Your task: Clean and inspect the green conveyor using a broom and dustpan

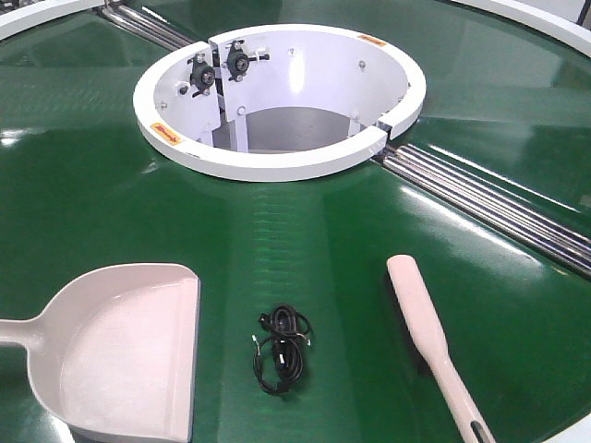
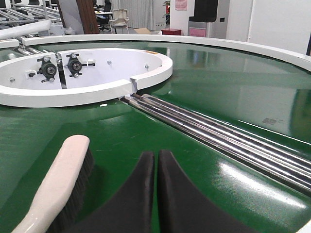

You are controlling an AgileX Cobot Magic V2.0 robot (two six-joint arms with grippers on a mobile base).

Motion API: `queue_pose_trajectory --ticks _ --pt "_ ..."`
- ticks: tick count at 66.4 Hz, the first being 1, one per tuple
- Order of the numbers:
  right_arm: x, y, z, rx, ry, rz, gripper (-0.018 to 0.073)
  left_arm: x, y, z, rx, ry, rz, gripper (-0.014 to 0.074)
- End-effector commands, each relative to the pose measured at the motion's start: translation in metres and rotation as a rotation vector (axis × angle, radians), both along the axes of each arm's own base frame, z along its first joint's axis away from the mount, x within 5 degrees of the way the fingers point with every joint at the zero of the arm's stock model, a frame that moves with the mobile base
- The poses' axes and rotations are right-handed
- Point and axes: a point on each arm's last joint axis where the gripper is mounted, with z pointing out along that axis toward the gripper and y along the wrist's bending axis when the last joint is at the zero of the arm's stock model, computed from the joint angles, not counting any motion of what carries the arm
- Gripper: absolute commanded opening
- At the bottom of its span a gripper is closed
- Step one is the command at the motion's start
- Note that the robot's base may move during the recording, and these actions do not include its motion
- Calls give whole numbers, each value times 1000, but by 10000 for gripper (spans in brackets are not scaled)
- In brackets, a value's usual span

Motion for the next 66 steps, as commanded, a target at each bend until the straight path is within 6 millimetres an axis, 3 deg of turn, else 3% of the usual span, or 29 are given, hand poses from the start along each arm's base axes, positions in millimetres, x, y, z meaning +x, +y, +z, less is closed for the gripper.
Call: queue_pose_trajectory --ticks 1,8,18,24,34,40,45,54,60,66 --pt "0 -2 4 -5 -81 -21 -5 0 1 8 -8 -130 9 -22" --pt "0 -2 6 -5 -108 -26 -5 -1 1 11 -25 -165 11 -22" --pt "-3 -6 27 13 -331 -67 -5 -1 2 16 -142 -224 19 -22" --pt "-8 -8 42 51 -473 -84 -5 -4 7 28 -287 -366 49 -22" --pt "-16 -6 77 29 -495 -64 -5 -15 18 56 -470 -622 96 -22" --pt "-21 -4 102 14 -476 -48 -5 -22 12 84 -376 -645 44 -22" --pt "-24 -3 125 13 -476 -40 -5 -30 4 109 -189 -625 3 -22" --pt "-19 -3 163 14 -456 -30 -5 -38 1 151 -12 -533 6 -22" --pt "-9 -2 181 24 -425 -25 -3 -34 1 173 20 -460 17 -19" --pt "6 -2 191 26 -373 -22 2 -18 2 194 19 -340 21 5"
